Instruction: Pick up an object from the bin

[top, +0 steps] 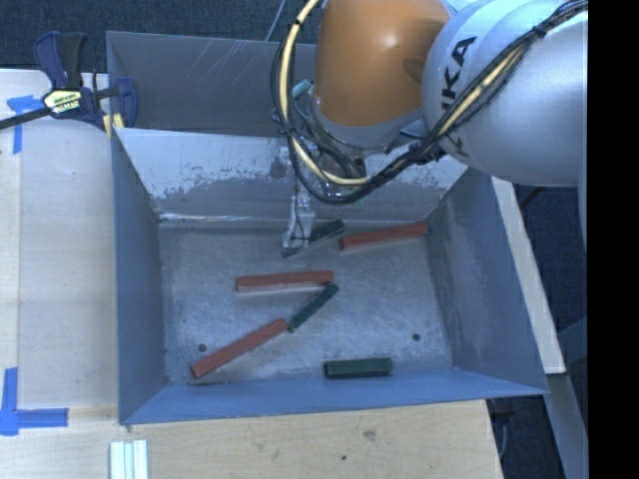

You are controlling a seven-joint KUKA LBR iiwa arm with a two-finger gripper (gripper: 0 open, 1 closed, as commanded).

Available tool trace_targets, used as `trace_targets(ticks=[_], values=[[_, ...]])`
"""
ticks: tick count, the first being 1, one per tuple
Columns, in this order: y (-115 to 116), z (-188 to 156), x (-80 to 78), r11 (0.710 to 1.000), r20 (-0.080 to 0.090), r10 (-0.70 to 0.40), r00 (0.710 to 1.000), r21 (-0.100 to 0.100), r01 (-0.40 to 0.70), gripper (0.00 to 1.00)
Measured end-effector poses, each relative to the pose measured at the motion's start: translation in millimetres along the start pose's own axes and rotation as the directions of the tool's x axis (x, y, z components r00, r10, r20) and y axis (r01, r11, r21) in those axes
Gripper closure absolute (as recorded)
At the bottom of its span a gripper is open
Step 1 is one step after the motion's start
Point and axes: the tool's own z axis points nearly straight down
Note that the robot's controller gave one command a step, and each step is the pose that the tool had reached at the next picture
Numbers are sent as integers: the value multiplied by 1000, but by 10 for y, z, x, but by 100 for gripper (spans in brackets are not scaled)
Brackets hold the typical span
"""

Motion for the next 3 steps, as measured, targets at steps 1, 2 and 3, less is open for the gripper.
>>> trace_targets(ticks=[1, 2, 3], values=[[-7, -54, -14, 1000, 9, 3, 1000, -1, -3, 0], [-84, 674, 41, 1000, 12, 11, 1000, -2, -11, 0], [-203, 921, 192, 1000, 1, -10, 1000, 0, 10, 0]])
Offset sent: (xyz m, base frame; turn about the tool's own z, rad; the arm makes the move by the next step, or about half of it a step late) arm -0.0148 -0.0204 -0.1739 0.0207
